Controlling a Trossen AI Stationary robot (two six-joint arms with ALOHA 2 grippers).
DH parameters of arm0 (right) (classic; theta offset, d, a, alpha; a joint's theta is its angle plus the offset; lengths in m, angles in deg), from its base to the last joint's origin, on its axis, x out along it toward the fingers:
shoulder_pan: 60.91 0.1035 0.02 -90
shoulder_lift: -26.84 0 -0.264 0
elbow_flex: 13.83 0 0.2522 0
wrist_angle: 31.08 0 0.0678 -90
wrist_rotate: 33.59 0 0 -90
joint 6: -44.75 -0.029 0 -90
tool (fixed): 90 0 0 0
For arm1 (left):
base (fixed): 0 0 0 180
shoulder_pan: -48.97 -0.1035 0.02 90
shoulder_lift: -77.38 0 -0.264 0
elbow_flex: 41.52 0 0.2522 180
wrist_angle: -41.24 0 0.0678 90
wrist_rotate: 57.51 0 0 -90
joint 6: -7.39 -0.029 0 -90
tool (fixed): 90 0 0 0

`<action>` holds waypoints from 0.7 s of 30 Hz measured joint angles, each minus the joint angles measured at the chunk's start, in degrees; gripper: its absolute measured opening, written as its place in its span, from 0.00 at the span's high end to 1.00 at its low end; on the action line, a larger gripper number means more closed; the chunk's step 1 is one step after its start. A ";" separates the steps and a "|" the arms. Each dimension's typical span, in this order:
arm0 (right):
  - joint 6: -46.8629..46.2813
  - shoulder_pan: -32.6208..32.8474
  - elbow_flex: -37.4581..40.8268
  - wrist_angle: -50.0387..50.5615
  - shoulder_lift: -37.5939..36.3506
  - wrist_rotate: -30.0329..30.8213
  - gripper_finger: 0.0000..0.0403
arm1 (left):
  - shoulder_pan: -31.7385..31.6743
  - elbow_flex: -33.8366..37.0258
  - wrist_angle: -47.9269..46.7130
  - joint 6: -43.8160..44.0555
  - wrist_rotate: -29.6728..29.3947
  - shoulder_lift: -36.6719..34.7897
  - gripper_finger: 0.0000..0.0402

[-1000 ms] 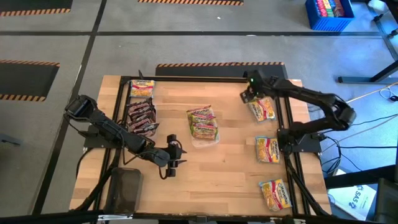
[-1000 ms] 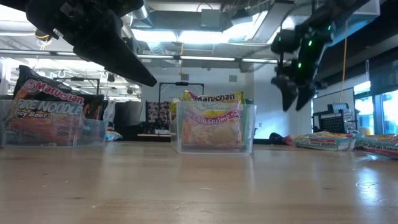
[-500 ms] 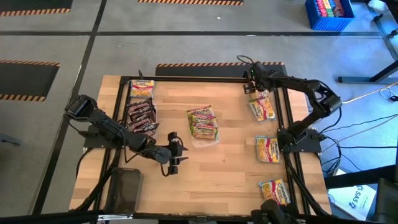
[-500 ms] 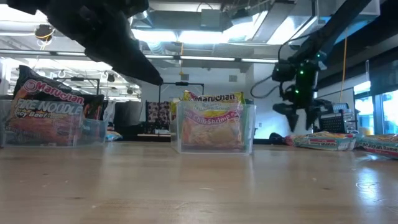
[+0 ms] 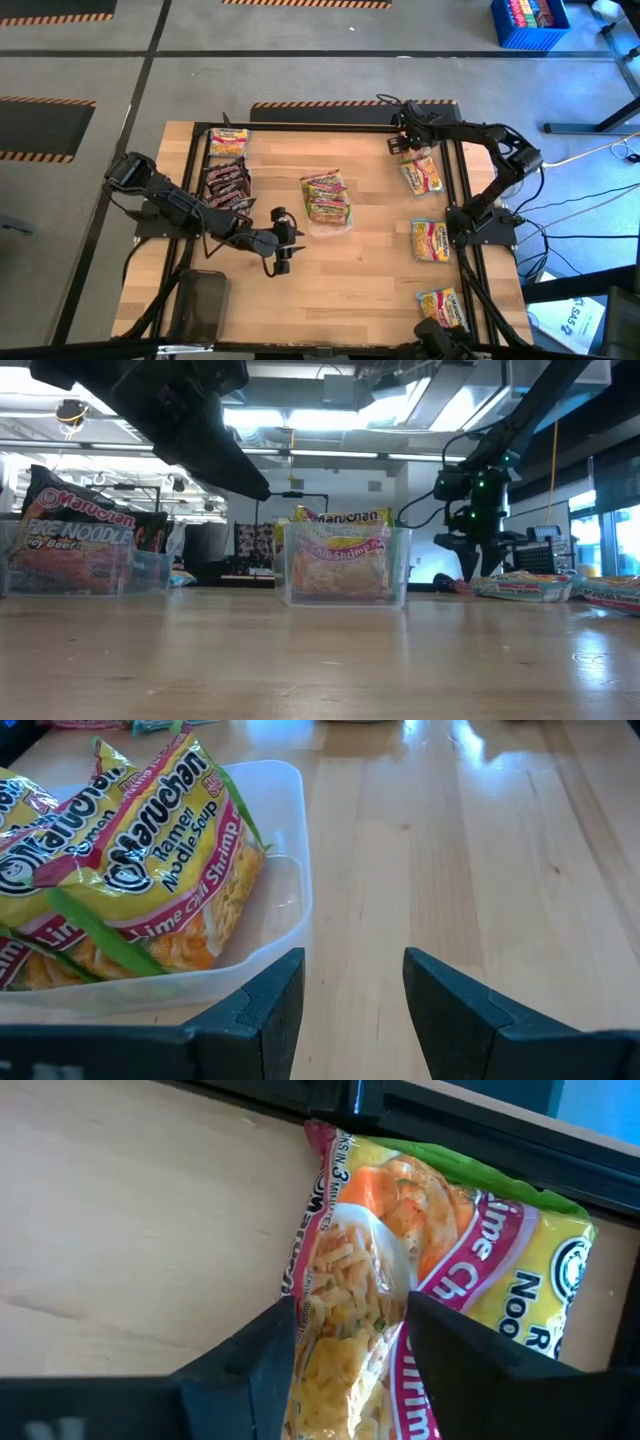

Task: Sort Maruchan noodles
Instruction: Put the green noodle pack into the right transparent bin

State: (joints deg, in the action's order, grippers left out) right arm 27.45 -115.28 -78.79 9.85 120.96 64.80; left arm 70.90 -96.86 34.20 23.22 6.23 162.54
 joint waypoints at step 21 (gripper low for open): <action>12.16 22.22 -0.02 2.03 -0.39 -6.05 0.63 | 0.04 0.00 0.02 0.02 0.00 0.00 0.59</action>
State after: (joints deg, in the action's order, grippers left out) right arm 39.61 -93.07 -78.81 11.87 120.57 58.75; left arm 70.95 -96.86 34.22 23.24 6.23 162.54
